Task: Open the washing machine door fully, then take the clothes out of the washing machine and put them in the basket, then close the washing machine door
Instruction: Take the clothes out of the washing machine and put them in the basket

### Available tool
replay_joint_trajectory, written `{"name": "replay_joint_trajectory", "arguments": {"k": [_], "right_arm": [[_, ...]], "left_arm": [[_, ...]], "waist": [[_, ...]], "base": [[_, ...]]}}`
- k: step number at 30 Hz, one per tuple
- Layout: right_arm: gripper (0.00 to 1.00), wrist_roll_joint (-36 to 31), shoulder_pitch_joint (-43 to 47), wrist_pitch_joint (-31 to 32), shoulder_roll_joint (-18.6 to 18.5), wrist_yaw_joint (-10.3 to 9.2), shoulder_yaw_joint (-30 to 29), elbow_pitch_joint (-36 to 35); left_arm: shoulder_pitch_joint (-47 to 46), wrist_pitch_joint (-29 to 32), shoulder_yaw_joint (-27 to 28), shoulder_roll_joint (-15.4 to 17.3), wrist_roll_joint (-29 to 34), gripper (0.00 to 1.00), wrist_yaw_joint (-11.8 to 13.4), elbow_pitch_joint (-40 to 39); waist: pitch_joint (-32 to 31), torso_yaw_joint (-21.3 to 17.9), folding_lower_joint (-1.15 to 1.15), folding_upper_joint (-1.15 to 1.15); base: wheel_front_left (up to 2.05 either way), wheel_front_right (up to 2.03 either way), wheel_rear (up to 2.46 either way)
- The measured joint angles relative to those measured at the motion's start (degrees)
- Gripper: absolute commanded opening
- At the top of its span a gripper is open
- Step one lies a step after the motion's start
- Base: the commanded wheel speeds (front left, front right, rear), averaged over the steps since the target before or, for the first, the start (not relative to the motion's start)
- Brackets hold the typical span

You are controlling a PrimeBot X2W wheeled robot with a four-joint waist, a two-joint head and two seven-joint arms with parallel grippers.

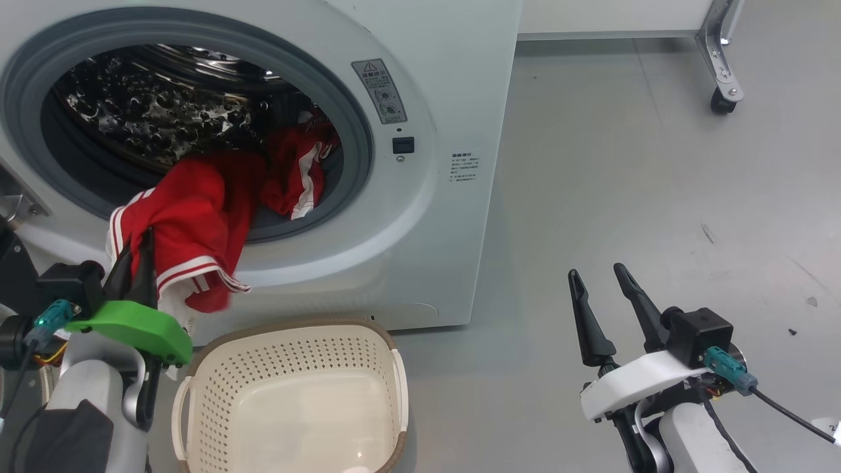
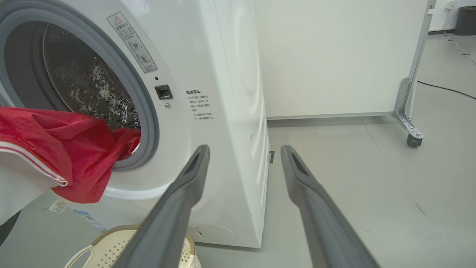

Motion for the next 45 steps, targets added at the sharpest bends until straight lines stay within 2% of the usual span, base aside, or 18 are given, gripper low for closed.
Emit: {"name": "replay_joint_trajectory", "arguments": {"k": [13, 24, 32, 37, 45], "right_arm": [[1.00, 0.0, 0.0, 0.0, 0.0, 0.00, -0.7, -0.6], [1.00, 0.1, 0.0, 0.0, 0.0, 0.00, -0.7, -0.9], [1.00, 0.1, 0.0, 0.0, 0.0, 0.00, -0.7, -0.9], [1.00, 0.1, 0.0, 0.0, 0.0, 0.00, -0.5, -1.1], [1.00, 0.1, -0.2, 0.0, 0.0, 0.00, 0.5, -1.5]], "left_arm": [[0.1, -0.2, 2.2, -0.4, 0.1, 0.00, -0.3, -18.9], [2.1, -0.2, 3.5, -1.3, 1.1, 0.00, -0.7, -30.2], [7.1, -0.3, 2.2, -1.7, 1.5, 0.00, -0.7, -29.4], [11.7, -0.3, -1.1, -1.8, 1.5, 0.00, -0.8, -26.1], [13.1, 0.1, -4.1, -1.8, 1.5, 0.00, -0.8, -24.1]], "waist": [[0.5, 0.4, 0.00, 0.00], [1.0, 0.5, 0.00, 0.00], [1.4, 0.4, 0.00, 0.00], [2.0, 0.3, 0.00, 0.00], [4.1, -0.1, 0.00, 0.00]], "base": [[0.00, 0.00, 0.00], [0.00, 0.00, 0.00], [0.00, 0.00, 0.00], [0.00, 0.00, 0.00], [0.00, 0.00, 0.00]]}}
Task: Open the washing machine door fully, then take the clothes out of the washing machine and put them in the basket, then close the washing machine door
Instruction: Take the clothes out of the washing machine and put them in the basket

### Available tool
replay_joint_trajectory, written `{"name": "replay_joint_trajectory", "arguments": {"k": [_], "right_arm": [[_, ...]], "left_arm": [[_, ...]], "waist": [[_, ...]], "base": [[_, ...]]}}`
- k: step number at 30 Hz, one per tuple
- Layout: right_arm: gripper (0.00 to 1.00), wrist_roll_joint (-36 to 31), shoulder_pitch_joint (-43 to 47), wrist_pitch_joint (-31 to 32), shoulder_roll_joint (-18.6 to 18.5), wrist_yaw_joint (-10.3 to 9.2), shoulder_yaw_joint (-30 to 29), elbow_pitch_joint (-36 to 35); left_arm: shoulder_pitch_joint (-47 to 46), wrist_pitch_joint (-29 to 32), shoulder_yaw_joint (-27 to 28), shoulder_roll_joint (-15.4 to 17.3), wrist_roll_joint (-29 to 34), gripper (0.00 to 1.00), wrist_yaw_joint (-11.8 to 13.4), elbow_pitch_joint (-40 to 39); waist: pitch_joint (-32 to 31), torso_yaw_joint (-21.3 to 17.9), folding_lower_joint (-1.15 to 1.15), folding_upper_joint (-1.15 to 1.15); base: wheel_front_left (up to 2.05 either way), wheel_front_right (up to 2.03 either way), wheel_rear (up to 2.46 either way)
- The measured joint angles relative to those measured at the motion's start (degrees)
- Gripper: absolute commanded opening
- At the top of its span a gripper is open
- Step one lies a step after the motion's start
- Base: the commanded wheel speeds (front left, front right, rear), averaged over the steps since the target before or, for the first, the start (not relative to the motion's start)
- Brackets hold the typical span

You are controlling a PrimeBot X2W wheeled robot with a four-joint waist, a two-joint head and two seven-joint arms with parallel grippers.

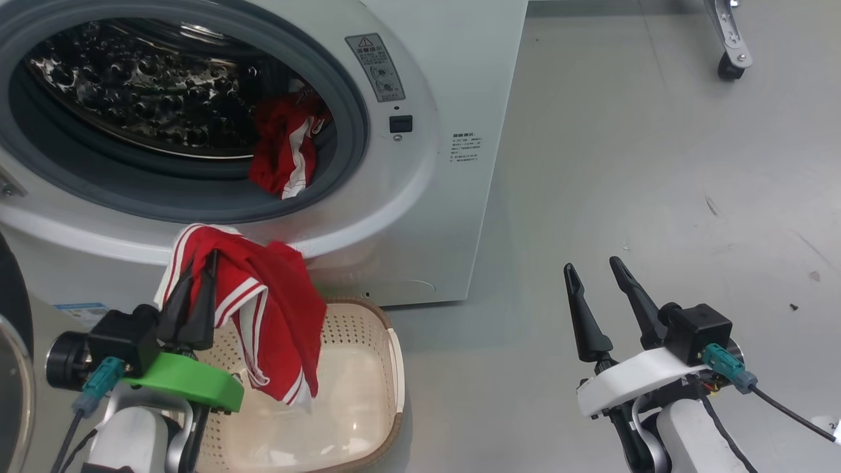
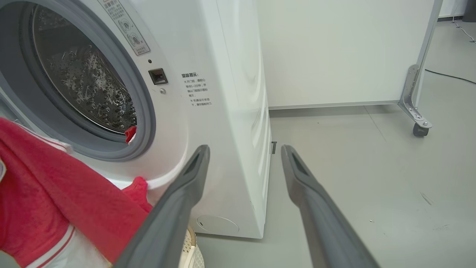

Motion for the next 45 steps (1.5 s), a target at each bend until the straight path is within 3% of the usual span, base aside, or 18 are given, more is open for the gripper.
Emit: {"name": "replay_joint_trajectory", "arguments": {"k": [24, 45], "right_arm": [[1.00, -0.6, -3.3, 0.0, -0.1, 0.00, 0.0, -1.3], [1.00, -1.1, -7.2, 0.0, -0.1, 0.00, -1.3, -2.9]], "left_arm": [[-0.9, 5.4, -5.8, 2.3, 0.2, 0.00, 0.0, 9.1], [-8.3, 7.0, -6.2, 5.5, 0.1, 0.00, 0.0, 21.1]], "waist": [[9.9, -3.1, 0.00, 0.00], [19.8, -7.5, 0.00, 0.00]], "base": [[0.00, 0.00, 0.00], [0.00, 0.00, 0.00]]}}
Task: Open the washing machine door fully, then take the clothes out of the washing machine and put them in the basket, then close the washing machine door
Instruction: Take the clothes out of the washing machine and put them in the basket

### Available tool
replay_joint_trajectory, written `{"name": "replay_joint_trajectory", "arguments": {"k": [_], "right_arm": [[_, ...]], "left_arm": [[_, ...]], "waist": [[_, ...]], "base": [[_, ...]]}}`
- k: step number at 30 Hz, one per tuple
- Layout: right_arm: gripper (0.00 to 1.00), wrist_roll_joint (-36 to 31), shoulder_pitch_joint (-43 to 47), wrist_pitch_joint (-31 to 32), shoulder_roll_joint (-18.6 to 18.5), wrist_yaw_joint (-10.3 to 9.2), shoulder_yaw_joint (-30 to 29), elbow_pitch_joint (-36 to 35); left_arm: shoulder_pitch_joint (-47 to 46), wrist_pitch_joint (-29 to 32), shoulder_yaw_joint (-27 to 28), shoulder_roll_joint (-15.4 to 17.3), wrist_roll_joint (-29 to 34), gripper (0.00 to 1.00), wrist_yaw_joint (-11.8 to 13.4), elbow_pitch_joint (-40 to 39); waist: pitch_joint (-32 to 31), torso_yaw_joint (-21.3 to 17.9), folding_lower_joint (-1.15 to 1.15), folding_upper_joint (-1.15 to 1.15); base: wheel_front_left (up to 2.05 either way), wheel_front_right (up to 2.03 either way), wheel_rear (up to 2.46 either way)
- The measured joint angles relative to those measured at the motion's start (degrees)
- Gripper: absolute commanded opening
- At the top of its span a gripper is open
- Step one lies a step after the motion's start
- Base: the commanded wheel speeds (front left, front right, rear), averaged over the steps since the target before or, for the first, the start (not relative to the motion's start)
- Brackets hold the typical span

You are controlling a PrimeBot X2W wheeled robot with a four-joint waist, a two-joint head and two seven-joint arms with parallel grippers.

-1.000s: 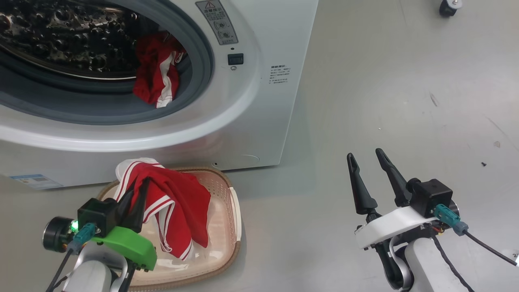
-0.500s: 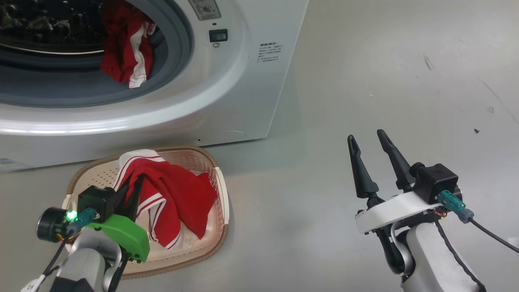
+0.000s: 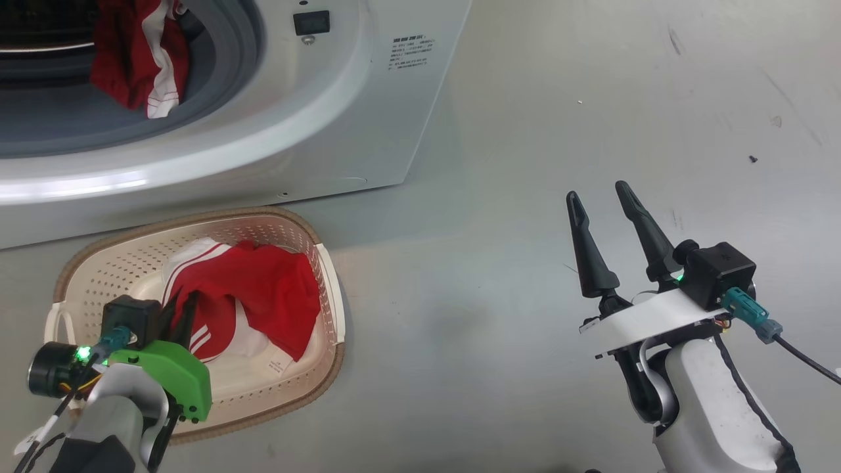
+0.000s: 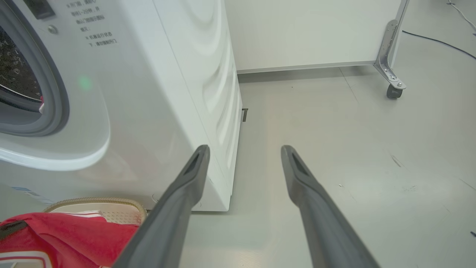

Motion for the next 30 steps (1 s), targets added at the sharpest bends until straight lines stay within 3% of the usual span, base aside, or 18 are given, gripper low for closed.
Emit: {"name": "replay_joint_trajectory", "arguments": {"k": [21, 23, 24, 25, 30], "right_arm": [[1.00, -0.5, -1.1, 0.0, 0.0, 0.00, -0.6, 0.0], [1.00, -0.5, -1.1, 0.0, 0.0, 0.00, -0.7, 0.0], [1.00, -0.5, -1.1, 0.0, 0.0, 0.00, -0.7, 0.0], [1.00, -0.5, -1.1, 0.0, 0.0, 0.00, -0.7, 0.0], [1.00, -0.5, -1.2, 0.0, 0.0, 0.00, -0.8, 0.2]], "left_arm": [[-4.8, -0.4, 2.1, -1.7, -1.6, 0.00, 0.0, 12.4], [-5.4, -0.6, 2.1, -1.8, -1.6, 0.31, 0.0, 13.1], [-5.5, -0.8, 2.1, -1.8, -1.6, 0.56, 0.0, 13.5], [-5.7, -1.1, 2.0, -1.8, -1.6, 1.00, 0.0, 13.7], [-6.8, -1.9, 1.7, -1.9, -1.6, 1.00, 0.0, 15.2]], "waist": [[2.2, 0.1, 0.00, 0.00], [2.3, 0.1, 0.00, 0.00], [2.3, 0.2, 0.00, 0.00], [2.3, 0.2, 0.00, 0.00], [2.2, 0.3, 0.00, 0.00]], "base": [[0.00, 0.00, 0.00], [0.00, 0.00, 0.00], [0.00, 0.00, 0.00], [0.00, 0.00, 0.00], [0.00, 0.00, 0.00]]}}
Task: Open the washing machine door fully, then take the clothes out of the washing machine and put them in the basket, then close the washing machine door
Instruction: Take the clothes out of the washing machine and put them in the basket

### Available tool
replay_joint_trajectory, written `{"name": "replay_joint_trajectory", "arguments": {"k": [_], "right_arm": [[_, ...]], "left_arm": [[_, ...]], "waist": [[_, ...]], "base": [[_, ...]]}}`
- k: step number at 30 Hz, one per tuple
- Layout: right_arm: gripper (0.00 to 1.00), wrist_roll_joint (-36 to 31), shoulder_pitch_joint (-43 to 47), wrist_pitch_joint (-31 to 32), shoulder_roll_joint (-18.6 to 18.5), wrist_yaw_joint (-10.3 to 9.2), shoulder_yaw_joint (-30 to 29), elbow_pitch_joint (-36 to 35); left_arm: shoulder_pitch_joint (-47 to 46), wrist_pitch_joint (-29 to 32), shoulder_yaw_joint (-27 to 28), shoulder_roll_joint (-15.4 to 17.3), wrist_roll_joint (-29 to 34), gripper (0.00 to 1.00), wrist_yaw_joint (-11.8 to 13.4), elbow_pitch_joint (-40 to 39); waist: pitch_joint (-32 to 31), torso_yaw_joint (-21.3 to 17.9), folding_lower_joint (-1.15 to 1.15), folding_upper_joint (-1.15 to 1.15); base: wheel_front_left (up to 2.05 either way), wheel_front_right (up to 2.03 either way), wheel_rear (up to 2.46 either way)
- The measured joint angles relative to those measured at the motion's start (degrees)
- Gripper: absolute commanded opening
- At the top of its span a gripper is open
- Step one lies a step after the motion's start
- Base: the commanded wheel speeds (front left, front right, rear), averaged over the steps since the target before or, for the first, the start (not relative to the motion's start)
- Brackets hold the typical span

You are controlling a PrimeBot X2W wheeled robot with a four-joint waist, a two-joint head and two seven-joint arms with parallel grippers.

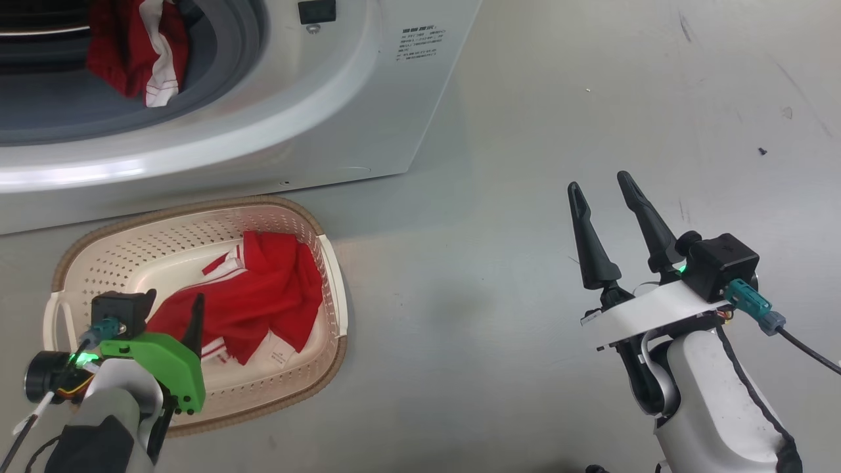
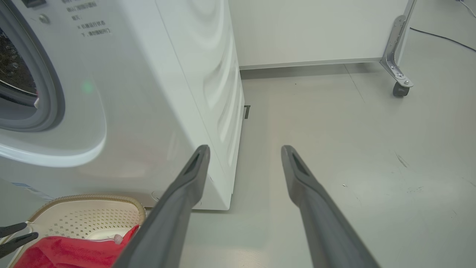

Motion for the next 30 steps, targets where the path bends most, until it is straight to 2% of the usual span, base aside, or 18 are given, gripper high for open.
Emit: {"name": "replay_joint_trajectory", "arguments": {"k": [12, 30], "right_arm": [[1.00, 0.0, -0.1, 0.0, 0.1, 0.00, -1.1, 1.2], [1.00, 0.2, 0.6, 0.0, 0.1, 0.00, -2.6, 3.0]], "left_arm": [[-1.2, -3.8, -1.6, -1.9, 0.0, 1.00, 0.0, 2.1], [-2.3, -5.4, -2.8, -3.4, 0.4, 1.00, 0.0, -3.1]], "waist": [[-3.4, 1.2, 0.00, 0.00], [-12.1, 5.0, 0.00, 0.00]], "base": [[0.00, 0.00, 0.00], [0.00, 0.00, 0.00]]}}
